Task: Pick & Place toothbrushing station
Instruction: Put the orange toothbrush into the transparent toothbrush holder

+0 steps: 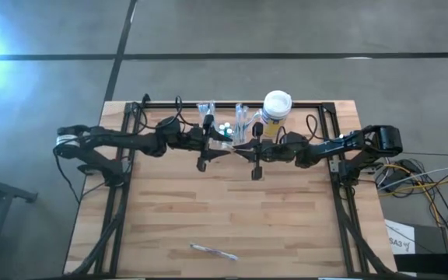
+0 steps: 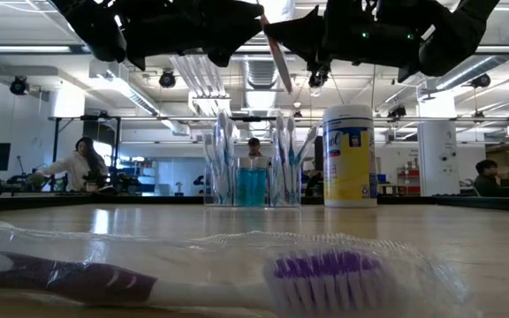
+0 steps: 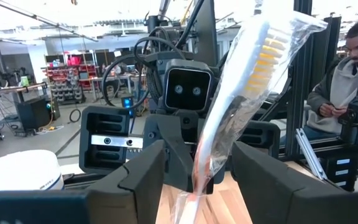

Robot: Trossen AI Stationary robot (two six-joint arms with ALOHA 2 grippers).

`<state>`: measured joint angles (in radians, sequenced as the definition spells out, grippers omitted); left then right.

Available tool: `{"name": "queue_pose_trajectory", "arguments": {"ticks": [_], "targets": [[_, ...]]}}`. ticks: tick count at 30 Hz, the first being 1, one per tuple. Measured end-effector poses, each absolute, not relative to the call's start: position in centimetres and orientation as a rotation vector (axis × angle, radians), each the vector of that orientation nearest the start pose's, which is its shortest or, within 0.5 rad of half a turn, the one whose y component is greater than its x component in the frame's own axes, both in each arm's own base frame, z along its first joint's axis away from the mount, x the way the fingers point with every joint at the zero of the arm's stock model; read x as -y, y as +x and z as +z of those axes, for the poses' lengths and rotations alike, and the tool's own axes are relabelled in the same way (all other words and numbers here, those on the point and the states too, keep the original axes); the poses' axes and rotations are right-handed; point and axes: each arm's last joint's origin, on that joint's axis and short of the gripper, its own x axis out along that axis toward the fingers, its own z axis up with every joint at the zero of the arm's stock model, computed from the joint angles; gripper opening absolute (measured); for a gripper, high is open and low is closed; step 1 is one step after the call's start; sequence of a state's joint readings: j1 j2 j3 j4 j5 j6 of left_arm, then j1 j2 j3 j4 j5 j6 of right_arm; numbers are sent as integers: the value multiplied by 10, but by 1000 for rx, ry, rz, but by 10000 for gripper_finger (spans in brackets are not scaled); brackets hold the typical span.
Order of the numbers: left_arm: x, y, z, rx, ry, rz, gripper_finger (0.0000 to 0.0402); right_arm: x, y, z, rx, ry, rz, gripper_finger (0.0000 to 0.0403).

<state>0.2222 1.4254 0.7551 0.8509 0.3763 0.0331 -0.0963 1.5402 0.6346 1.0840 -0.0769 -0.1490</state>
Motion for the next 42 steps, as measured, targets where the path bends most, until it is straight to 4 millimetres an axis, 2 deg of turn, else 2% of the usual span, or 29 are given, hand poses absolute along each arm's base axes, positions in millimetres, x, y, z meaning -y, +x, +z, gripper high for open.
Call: {"name": "queue_pose_trajectory", "arguments": {"ticks": [11,27,42], "targets": [[-57,299,277,179,88,-151,172,27,304,229,183,-165,-32,13],[-55,299,277,181,107,-202,172,27,304,231,206,-130,-28,13],[-56,300,280,191,129,-141,167,24,305,234,213,-129,-20,13]]}}
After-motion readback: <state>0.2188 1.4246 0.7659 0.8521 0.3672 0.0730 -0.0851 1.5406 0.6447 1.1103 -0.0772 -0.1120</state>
